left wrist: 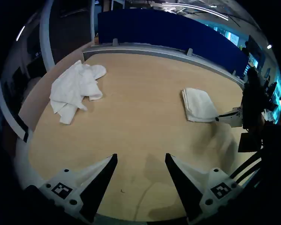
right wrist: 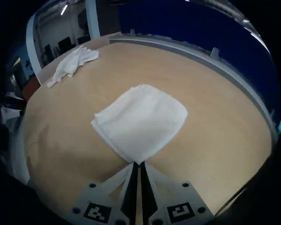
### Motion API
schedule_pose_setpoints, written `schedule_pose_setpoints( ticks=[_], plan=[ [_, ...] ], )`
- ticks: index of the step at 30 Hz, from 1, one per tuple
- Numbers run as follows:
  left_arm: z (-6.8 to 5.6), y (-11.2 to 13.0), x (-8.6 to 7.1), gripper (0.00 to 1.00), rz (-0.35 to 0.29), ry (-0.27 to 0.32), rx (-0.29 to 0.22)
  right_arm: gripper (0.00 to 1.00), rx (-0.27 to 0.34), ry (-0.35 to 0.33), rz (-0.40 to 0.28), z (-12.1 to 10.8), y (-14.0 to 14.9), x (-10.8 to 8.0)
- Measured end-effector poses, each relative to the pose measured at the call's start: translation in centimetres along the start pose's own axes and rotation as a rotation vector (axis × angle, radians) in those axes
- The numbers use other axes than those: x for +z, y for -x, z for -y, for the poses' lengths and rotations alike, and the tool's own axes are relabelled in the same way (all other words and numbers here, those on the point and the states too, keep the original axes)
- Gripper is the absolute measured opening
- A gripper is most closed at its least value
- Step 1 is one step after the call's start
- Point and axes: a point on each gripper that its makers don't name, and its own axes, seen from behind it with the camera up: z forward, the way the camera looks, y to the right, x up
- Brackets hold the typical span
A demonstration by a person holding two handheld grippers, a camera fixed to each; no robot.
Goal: Fold towel
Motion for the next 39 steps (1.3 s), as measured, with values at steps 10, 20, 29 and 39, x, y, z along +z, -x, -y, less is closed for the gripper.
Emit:
schedule_pose_setpoints(
  ticks=[10, 20, 29, 39],
  plan=[
    [-0.4, -1.2, -0.3, 0.94, -0.018, 0.010, 0.014, 0.04, -0.033, 0.008, -0.107, -0.1, -5.3, -2.8],
    [-1.5, -3.5, -0.4, 0.94, -0.056, 0.041, 0.041, 0.04, -0.065, 0.014, -0.239, 0.0, -12.3, -7.4],
    [-2.5, -5.2, -0.7, 0.94, -0.082, 0.068, 0.064, 0.04, -0.073, 0.030, -0.304, -0.5, -15.4, -10.8],
    [-4.0, -6.0, -1.0, 0.94, -0.098, 0.102, 0.084, 0.04, -0.038, 0.052, -0.335, -2.0, -15.8, -13.3]
  ],
)
